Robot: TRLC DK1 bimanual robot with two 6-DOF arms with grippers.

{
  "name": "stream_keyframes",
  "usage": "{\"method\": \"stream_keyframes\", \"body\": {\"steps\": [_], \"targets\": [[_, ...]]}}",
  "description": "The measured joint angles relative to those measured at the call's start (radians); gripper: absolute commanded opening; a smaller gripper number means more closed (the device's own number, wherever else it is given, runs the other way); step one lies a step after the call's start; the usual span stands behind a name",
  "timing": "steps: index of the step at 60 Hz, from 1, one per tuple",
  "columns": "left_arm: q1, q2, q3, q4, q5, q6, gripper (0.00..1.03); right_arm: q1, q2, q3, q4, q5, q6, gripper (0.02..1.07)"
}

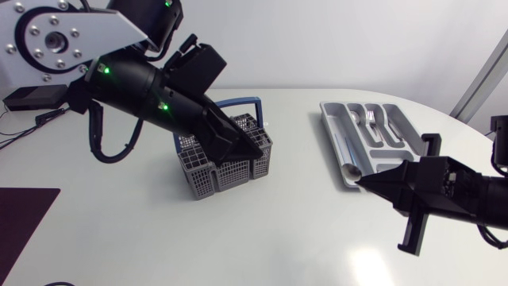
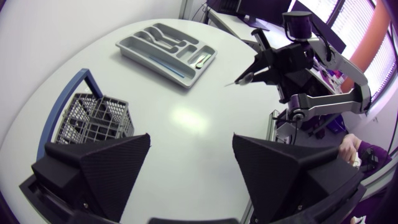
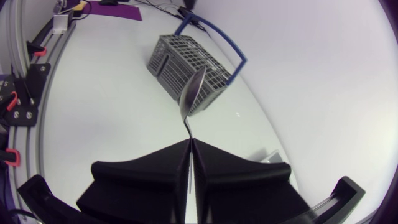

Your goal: Unload the cutlery basket into the drawer organizer.

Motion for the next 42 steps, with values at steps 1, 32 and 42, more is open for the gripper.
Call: {"method": "stream_keyframes", "body": {"steps": [1, 32, 42], "targets": [[0.003, -0.002, -0.006, 0.002, -0.007, -0.005, 0.99, -0.03, 0.015, 0.0, 0.011, -0.013, -0.02, 0.08], [0.061, -0.048, -0.094, 0.018, -0.103, -0.013, 0.99, -0.492, 0.587, 0.0, 0.411, -0.081, -0.336, 0.08], [0.065, -0.054, -0.119, 0.023, -0.112, -0.013, 0.99, -0.547, 0.74, 0.07, 0.488, -0.056, -0.406, 0.08]]}}
